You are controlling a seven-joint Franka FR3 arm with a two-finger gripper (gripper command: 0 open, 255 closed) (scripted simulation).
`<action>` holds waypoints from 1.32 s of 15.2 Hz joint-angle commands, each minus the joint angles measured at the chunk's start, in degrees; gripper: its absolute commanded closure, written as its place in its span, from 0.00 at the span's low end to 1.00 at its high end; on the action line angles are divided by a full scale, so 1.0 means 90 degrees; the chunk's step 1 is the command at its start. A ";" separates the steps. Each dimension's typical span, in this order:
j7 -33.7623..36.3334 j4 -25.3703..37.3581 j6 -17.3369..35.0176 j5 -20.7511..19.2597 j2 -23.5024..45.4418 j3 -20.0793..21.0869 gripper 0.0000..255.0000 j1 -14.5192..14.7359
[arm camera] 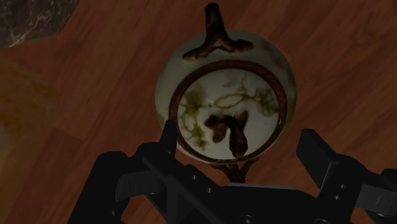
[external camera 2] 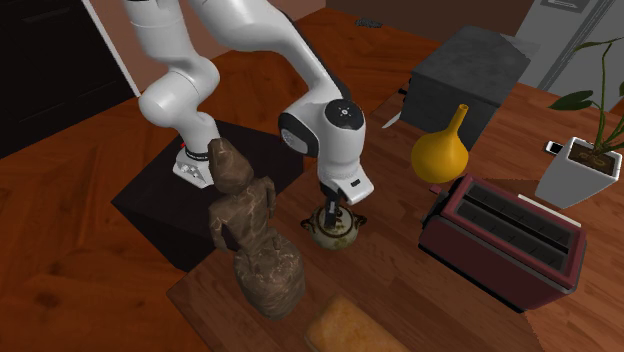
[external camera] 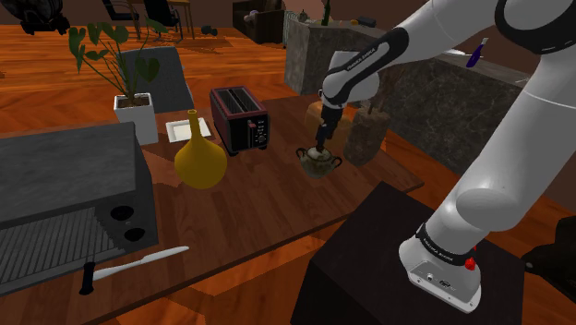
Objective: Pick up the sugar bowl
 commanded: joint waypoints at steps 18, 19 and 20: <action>-0.0049 -0.0029 0.0146 0.0045 0.0115 0.0000 1.00 -0.0007; -0.0028 -0.0012 0.0061 0.0018 0.0046 -0.0005 1.00 -0.0005; -0.0006 0.0006 -0.0023 -0.0008 -0.0023 -0.0009 1.00 -0.0004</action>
